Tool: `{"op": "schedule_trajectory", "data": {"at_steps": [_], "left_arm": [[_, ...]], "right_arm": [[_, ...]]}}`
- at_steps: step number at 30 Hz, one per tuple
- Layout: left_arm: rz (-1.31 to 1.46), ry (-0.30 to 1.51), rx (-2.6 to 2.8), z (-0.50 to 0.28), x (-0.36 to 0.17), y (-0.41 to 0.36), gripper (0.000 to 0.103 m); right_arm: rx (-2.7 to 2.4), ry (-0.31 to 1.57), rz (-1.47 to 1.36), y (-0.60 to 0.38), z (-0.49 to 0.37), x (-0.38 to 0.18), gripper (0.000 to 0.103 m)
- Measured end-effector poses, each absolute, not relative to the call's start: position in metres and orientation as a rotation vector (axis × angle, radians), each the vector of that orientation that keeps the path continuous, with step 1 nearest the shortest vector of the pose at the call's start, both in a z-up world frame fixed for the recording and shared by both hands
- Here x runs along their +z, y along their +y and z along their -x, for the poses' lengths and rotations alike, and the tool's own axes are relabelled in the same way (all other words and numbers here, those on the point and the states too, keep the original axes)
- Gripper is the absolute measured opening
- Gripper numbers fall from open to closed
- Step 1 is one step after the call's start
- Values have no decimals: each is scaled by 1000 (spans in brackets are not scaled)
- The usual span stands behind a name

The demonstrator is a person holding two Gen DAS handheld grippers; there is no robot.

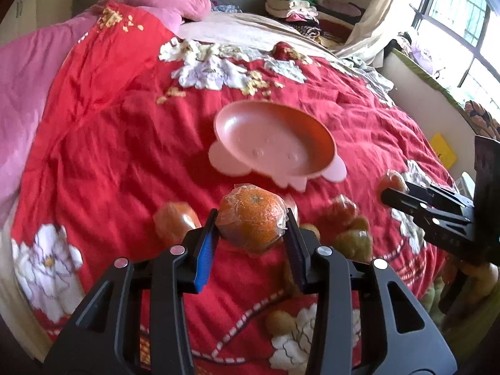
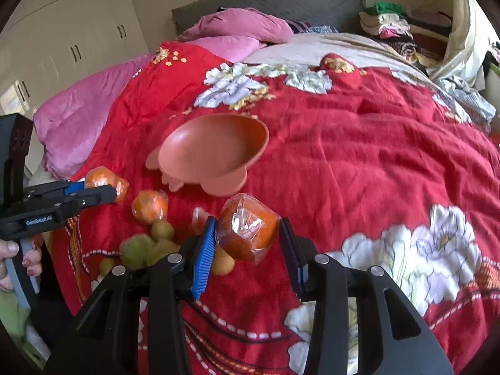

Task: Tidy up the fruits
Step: 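Lift both bagged tangerines over the pink bowl and lower them inside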

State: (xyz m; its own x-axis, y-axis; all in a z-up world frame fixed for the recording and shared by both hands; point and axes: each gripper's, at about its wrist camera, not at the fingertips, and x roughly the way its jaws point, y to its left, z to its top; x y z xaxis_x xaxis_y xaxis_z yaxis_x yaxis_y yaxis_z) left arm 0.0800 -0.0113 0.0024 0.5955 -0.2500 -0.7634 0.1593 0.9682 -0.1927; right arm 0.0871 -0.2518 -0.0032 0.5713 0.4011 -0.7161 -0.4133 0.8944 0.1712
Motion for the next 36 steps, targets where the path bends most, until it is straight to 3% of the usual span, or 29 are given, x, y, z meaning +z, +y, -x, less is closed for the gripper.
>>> {"op": "schedule_trajectory", "data": {"at_steps": [13,36], "left_arm": [[105,937,-280,-145,12,-17,32],[70,1063,-345,-219,-16,-40,32]], "right_arm": [[551,797,73,-216,-122,12,39],[600,871,166,-179,-167,-21,39]]}}
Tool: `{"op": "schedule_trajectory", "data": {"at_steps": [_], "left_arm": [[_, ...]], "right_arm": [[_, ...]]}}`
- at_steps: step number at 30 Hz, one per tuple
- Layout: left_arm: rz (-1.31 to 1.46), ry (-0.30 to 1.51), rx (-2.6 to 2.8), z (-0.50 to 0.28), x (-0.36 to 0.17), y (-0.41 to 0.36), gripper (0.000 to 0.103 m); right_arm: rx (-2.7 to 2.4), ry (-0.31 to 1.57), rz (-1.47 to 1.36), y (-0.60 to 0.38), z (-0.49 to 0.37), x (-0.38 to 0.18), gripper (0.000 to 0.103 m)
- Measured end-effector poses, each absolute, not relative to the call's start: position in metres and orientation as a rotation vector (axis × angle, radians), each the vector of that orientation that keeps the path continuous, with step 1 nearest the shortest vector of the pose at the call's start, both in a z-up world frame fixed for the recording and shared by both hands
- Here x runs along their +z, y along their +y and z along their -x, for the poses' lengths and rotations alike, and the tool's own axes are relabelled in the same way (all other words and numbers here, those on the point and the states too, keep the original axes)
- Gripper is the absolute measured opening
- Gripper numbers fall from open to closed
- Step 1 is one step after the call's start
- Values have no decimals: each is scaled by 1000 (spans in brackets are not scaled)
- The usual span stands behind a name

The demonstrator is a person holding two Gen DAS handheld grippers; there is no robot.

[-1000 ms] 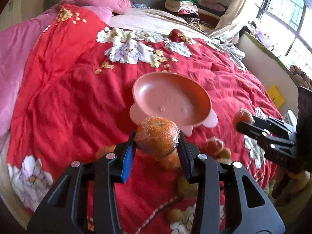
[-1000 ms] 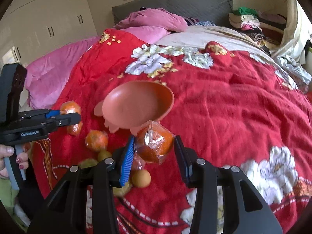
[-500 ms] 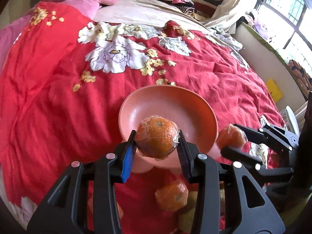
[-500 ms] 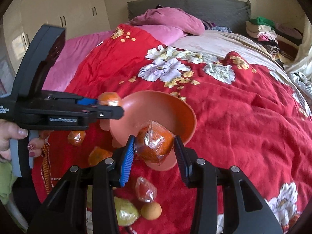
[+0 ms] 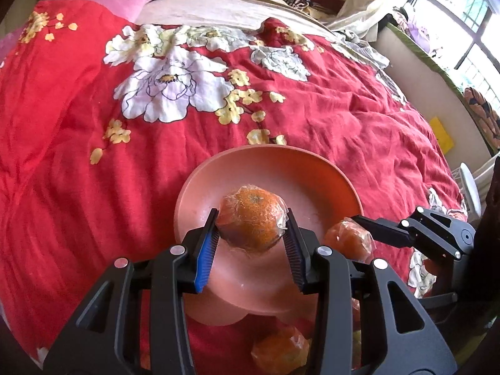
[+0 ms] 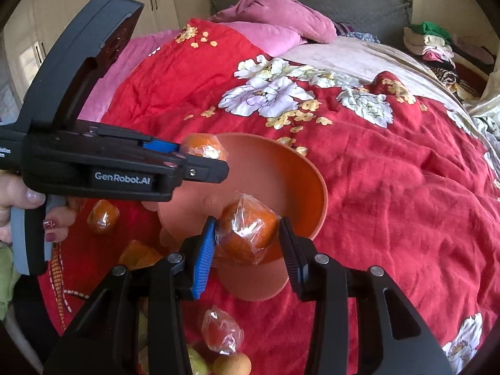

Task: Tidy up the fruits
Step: 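Lift both bagged tangerines over the pink bowl and lower them inside, then open both tools to release the tangerines into the bowl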

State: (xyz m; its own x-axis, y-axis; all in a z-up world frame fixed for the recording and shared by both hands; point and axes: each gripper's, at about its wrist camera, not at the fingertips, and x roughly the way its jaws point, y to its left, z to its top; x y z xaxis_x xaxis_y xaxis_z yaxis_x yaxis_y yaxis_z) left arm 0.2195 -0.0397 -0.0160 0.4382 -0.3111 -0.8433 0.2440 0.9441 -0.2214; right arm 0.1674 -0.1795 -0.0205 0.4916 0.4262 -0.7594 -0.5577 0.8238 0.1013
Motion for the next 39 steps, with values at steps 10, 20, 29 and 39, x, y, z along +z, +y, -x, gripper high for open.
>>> {"op": "schedule_trajectory", "data": {"at_steps": [10,20,29,39], "left_arm": [[51,1076,-354,-223,-23,-44,32],[55,1078,-346,-226,-25,-44,32],[57,1061,-345,-225,-21,-44,33],[61,1028,-324,-217,-9,-40,39]], "right_arm": [[601,892,190,-174,-172,-28,40],[602,866,197,-175,-169,-25,42],[594,856,189,-180,-164,-23,47],[570,833,156,-190,-159,-15,58]]}}
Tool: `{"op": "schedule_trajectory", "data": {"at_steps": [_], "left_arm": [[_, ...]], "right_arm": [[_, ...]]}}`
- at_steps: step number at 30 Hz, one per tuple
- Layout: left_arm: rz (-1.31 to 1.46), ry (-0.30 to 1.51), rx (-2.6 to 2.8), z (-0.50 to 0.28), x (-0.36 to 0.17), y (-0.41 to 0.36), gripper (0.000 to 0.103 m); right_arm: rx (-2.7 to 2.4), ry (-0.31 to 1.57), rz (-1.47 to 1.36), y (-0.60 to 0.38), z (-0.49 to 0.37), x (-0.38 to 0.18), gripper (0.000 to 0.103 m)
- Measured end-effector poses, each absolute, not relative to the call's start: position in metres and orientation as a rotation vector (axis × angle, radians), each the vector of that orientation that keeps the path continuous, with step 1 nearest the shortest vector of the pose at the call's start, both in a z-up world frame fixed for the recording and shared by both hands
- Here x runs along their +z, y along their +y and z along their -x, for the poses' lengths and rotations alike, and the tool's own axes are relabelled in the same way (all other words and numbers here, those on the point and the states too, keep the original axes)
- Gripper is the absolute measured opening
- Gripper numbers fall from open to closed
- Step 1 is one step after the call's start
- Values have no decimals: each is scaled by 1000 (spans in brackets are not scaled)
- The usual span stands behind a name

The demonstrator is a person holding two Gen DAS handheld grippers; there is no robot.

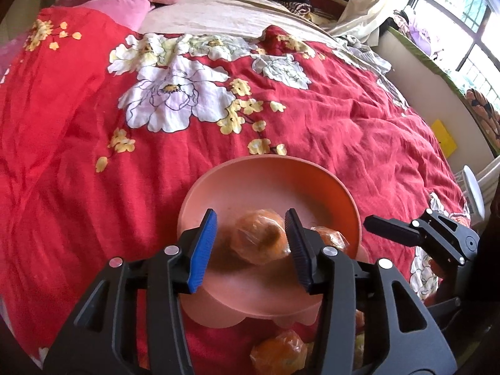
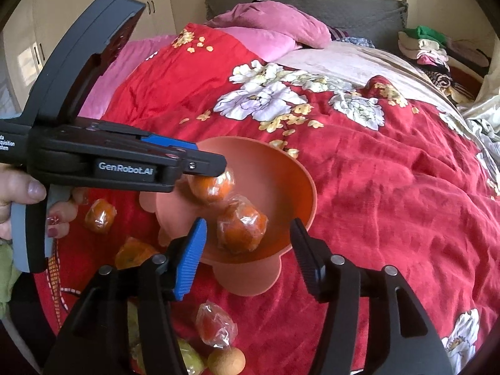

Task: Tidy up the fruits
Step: 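Open both tools to release the tangerines into the bowl, then withdraw both tools from the bowl toward the remaining fruit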

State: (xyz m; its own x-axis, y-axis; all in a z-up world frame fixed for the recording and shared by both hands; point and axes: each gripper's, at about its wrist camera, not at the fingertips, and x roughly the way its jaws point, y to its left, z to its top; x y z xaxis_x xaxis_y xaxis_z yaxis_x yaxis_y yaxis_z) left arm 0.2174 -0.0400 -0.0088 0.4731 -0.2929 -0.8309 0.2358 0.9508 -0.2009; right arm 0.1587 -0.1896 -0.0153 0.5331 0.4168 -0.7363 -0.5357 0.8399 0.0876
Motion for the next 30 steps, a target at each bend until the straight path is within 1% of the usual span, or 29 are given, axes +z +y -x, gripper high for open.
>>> {"op": "schedule_trajectory", "data": {"at_steps": [8,9,11,16,18,20,22,27,30], "left_arm": [[62,992,-299,-206,1,-34,48],[62,987,-296,-205,2,-34,50],[57,980,-294,-201,4,-34,54],[61,978,-290,-194,4,-34,58],[52,973,-287,-190,4,-36,61],[47,968,-283,-187,5,-36,67],[53,967,-287,-184,7,-36,71],[46,960,-293,-175,12,-37,75],[47,953,-293,-170,15,-37,81]], "right_arm": [[558,824,136,-196,-154,-13,66],[555,822,134,-196,-154,-13,70],[553,816,134,-197,-152,-12,73],[546,813,129,-198,-150,-12,77],[540,806,129,-198,-149,-11,79],[536,801,126,-199,-148,-9,82],[529,795,123,-201,-147,-8,83],[517,791,115,-206,-147,-5,84],[511,785,109,-208,-145,-3,85]]}}
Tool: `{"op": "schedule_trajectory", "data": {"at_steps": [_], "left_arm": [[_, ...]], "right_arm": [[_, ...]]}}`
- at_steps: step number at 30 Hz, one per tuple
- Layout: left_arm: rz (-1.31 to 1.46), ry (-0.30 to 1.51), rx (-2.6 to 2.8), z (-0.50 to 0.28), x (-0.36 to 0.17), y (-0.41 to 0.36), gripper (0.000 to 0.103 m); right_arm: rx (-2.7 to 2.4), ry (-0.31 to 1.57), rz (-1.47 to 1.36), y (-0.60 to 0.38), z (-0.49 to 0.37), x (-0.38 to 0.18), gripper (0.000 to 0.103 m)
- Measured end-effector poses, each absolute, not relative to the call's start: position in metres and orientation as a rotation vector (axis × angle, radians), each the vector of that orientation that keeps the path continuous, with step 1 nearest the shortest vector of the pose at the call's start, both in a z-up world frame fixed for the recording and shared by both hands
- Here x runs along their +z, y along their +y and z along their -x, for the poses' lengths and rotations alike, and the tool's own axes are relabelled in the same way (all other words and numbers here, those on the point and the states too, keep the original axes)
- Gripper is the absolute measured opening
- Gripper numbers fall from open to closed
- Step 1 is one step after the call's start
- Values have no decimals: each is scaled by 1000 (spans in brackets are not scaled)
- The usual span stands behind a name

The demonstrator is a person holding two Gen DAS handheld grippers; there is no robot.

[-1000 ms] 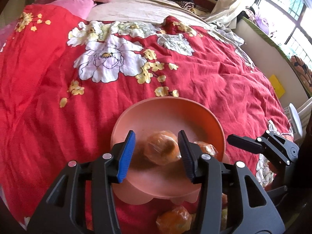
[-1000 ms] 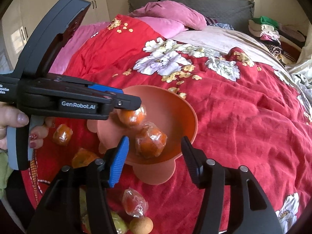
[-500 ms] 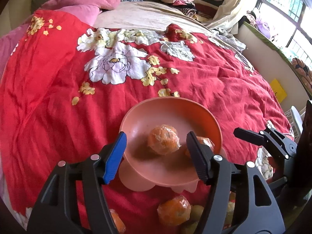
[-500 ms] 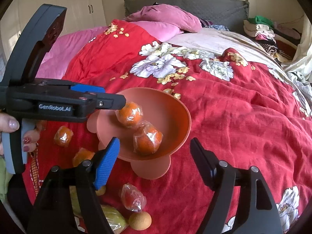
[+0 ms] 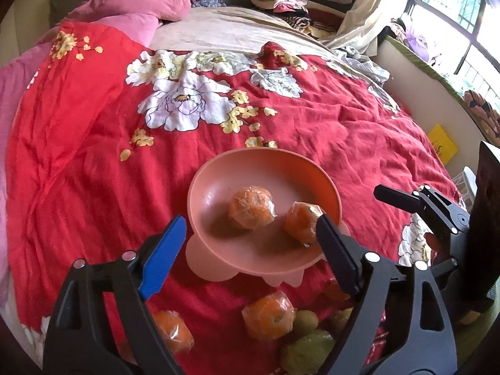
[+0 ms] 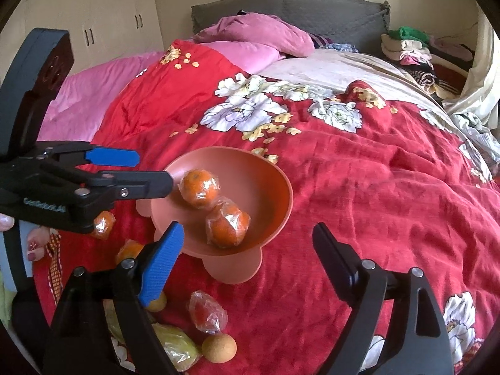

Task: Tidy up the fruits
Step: 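Withdraw both tools from the bowl toward the remaining fruit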

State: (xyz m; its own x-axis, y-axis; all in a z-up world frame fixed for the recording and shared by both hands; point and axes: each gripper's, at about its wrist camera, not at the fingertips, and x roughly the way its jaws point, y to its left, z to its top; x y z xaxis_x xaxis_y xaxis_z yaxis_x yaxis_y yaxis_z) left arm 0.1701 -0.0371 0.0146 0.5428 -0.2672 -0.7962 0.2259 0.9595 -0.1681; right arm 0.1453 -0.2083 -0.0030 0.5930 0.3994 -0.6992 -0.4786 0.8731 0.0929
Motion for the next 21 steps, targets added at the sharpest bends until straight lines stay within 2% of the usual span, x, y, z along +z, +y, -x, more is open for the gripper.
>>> {"op": "schedule_trajectory", "data": {"at_steps": [7,10,21], "left_arm": [[42,932,-263,-161,21,-33,93],[44,924,-240,-157,23,-29,93],[77,893,-181,-142,30,-3,93]], "right_arm": [[500,770,93,-213,-141,3,89],[497,767,82,-215,-138,6,94],[505,738,89,-215,-123,19,95]]}}
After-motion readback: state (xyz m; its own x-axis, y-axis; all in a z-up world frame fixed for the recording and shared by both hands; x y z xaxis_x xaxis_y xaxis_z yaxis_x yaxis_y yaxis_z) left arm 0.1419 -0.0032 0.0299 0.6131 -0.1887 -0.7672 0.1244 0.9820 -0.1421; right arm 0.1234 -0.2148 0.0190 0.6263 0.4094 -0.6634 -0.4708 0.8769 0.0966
